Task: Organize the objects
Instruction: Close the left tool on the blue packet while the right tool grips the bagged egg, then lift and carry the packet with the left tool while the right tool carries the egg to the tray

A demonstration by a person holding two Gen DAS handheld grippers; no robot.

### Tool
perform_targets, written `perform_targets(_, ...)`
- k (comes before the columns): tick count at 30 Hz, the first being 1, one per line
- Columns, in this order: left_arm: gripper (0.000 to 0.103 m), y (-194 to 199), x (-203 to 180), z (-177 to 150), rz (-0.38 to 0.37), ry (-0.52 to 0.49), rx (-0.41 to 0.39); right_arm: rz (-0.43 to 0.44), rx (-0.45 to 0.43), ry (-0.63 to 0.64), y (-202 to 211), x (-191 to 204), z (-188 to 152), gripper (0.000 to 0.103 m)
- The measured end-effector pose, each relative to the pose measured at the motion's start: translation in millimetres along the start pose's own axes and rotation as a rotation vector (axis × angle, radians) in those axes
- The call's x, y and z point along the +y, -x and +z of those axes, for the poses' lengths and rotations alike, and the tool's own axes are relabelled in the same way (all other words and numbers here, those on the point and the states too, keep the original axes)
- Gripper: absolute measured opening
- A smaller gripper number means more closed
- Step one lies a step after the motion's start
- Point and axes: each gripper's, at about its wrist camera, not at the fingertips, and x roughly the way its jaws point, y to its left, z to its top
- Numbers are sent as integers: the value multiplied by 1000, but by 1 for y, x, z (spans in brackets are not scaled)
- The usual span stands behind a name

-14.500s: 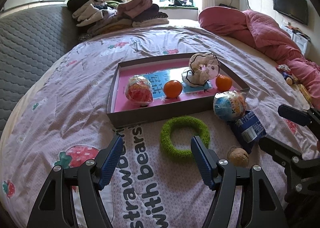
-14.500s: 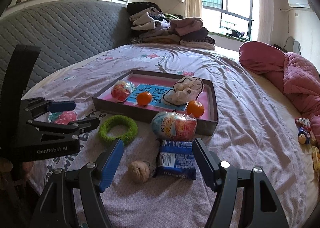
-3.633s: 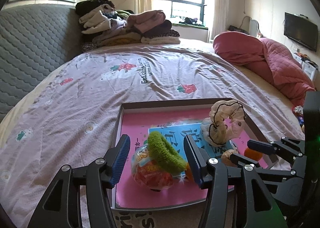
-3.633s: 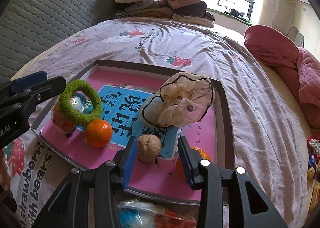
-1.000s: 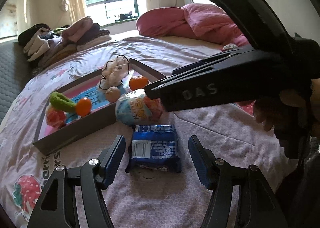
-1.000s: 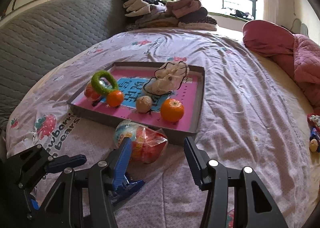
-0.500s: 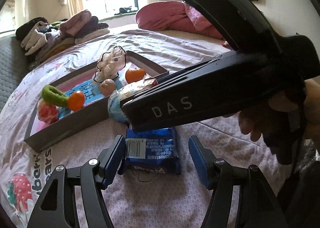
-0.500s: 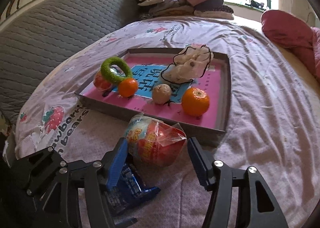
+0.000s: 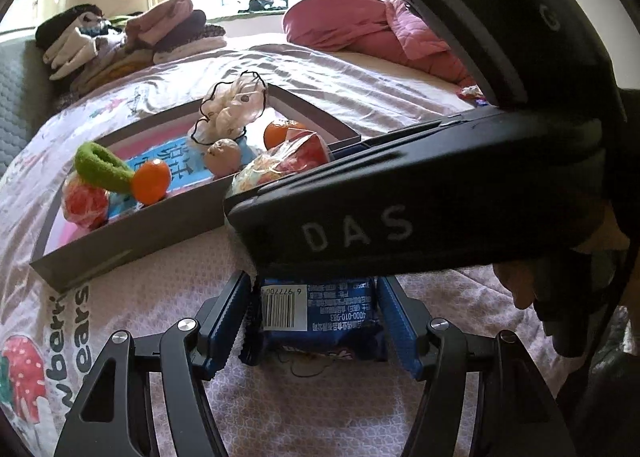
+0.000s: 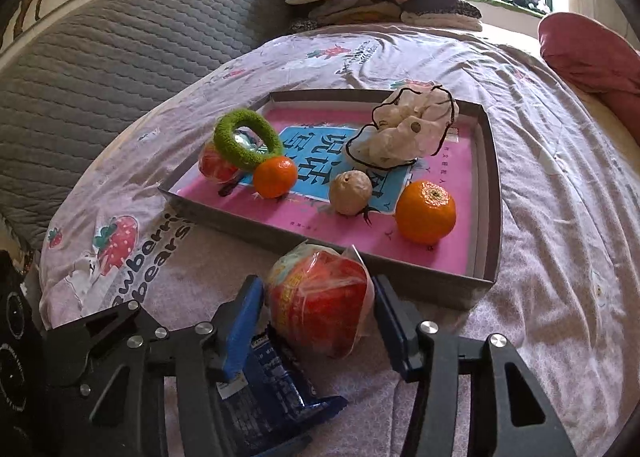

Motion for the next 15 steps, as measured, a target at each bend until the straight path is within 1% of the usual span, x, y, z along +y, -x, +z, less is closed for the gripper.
perform_targets(3, 60, 2, 0, 1, 3, -5, -7, 6, -7, -5, 2, -1, 1, 55)
perform_targets(4, 56, 5, -1, 1, 1, -9, -15, 7, -11, -8, 3, -1, 1, 55)
perform_targets(11, 56, 9, -3, 3, 0, -20, -13, 16, -62, -32, 16, -4, 8, 54)
perform_targets(15, 56, 15, -3, 6, 6, -24, -30, 22, -112, -62, 29, -9, 14, 54)
